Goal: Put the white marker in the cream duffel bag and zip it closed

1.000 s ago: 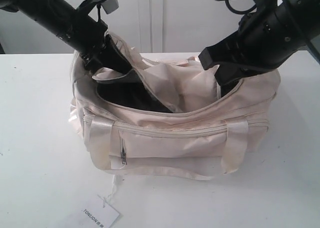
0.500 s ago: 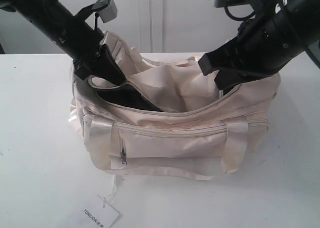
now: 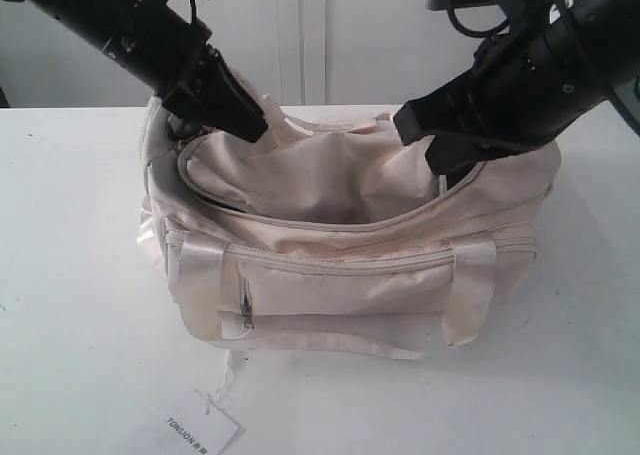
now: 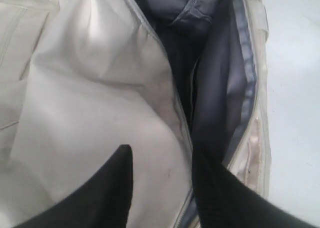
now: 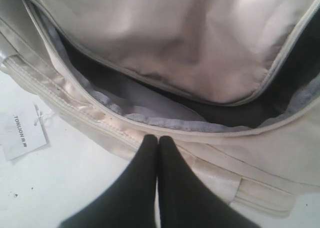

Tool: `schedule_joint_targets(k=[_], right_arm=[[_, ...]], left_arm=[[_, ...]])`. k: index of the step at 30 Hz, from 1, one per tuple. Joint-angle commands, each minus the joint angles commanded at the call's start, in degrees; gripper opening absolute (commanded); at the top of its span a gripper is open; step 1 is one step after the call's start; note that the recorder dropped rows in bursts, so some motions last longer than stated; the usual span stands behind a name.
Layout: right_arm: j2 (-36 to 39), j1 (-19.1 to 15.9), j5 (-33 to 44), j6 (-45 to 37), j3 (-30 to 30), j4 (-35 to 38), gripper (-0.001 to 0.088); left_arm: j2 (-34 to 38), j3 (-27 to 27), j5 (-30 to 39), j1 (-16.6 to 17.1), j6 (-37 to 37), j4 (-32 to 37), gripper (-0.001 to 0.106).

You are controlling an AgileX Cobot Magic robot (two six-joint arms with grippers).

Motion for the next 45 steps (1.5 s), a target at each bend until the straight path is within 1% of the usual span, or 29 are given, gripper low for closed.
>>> schedule_joint_targets(k=[4, 7, 9, 13, 17, 20, 24, 27, 32, 35, 37, 42, 45], right_arm=[[0.0, 0.0, -0.34, -0.08, 0.0, 0.33, 0.0], [0.0, 0.0, -0.49, -0.25, 0.0, 0.33, 0.0], [0.0, 0.0, -0.49, -0.25, 0.0, 0.33, 0.0], [0.0, 0.0, -0.49, -0.25, 0.0, 0.33, 0.0], [0.0, 0.0, -0.46, -0.24, 0.0, 0.44, 0.0], [0.0, 0.0, -0.46, -0.24, 0.0, 0.65, 0.0], [0.0, 0.0, -0.46, -0.24, 0.0, 1.05, 0.0], [0.0, 0.0, -0.46, -0.24, 0.0, 1.05, 0.0], [0.0, 0.0, -0.46, -0.24, 0.0, 1.05, 0.0], [0.0, 0.0, -0.46, -0.24, 0.0, 1.05, 0.0], [0.0, 0.0, -0.46, -0.24, 0.0, 1.05, 0.0], [0.0, 0.0, -0.56, -0.24, 0.0, 1.04, 0.0], [0.0, 0.0, -0.48, -0.24, 0.0, 0.92, 0.0]], left_arm=[[-1.81, -1.1, -0.05, 0.21, -1.9, 0.2, 0.044], [-2.68, -1.69, -0.59, 1.39, -4.68, 0.2, 0.038], [-2.98, -1.72, -2.07, 3.07, -8.38, 0.2, 0.027], [-2.98, -1.72, -3.52, 7.04, -17.24, 0.2, 0.001], [-2.98, -1.72, -3.5, 10.04, -22.95, 0.64, 0.0], [-2.98, -1.72, -4.12, 10.79, -26.66, 3.69, 0.0], [-3.08, -1.61, -4.73, 10.79, -32.8, 11.41, 0.0], [-3.22, -1.61, -5.5, 10.79, -37.01, 15.35, 0.0], [-3.31, -1.61, -8.88, 10.25, -44.69, 23.15, 0.0], [-3.31, -1.61, -11.05, 8.62, -48.51, 29.08, 0.0], [-3.31, -1.61, -12.69, 6.95, -50.93, 32.39, 0.0], [-3.31, -1.61, -15.24, 3.36, -56.28, 38.4, 0.0], [-3.99, -0.7, -16.41, 2.53, -58.53, 39.72, 0.0]])
